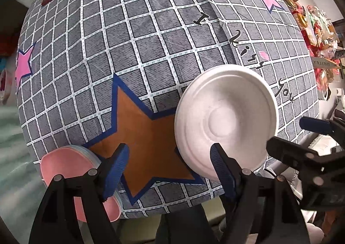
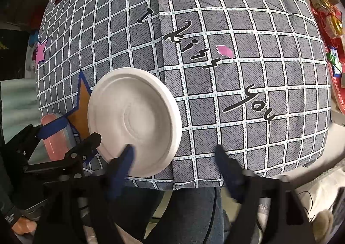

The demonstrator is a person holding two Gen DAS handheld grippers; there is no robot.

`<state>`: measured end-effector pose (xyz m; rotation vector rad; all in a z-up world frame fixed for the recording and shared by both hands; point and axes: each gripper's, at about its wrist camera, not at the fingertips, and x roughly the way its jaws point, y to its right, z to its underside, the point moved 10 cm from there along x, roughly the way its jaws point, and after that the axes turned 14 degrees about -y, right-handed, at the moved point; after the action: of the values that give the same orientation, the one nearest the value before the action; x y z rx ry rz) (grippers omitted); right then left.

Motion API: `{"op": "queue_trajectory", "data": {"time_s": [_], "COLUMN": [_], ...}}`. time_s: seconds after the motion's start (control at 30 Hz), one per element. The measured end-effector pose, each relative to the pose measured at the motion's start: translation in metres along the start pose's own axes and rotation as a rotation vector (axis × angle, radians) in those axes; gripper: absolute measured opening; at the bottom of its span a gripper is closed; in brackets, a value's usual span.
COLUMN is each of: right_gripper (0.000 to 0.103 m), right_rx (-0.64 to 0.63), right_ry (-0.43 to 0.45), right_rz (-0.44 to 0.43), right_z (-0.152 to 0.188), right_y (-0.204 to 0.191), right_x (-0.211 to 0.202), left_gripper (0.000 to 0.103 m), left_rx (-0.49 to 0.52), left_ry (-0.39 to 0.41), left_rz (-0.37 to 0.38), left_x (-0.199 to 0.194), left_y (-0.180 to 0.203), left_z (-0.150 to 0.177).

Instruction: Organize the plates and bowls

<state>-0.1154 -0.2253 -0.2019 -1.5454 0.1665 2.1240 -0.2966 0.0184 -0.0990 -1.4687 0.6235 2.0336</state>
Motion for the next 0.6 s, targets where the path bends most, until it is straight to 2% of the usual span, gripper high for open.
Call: {"op": "queue_trajectory", "data": {"time_s": [0.1, 0.17, 0.6], "right_gripper": [0.097, 0.102, 0.102], "right_rx": [0.031, 0.051, 0.126], "right_ry": [0.004, 0.006, 0.044], "right_rz": [-0.019, -0.011, 0.022], "right_z": [0.001, 0.004, 0.014], "right_y": [0.004, 0.01, 0.033], "right_x": [-0.002, -0.003, -0.018], "left_gripper": [0.081, 0.081, 0.081], "left_rx": [-0.004, -0.004, -0.019], "left_ry": [0.014, 0.02, 0.042], "left_rz": [-0.002, 0.003, 0.007], "left_x": [-0.002, -0.005, -0.035], "left_y": [-0.009, -0.013, -0.038], "left_z": [0.006, 0.011, 0.033]}}
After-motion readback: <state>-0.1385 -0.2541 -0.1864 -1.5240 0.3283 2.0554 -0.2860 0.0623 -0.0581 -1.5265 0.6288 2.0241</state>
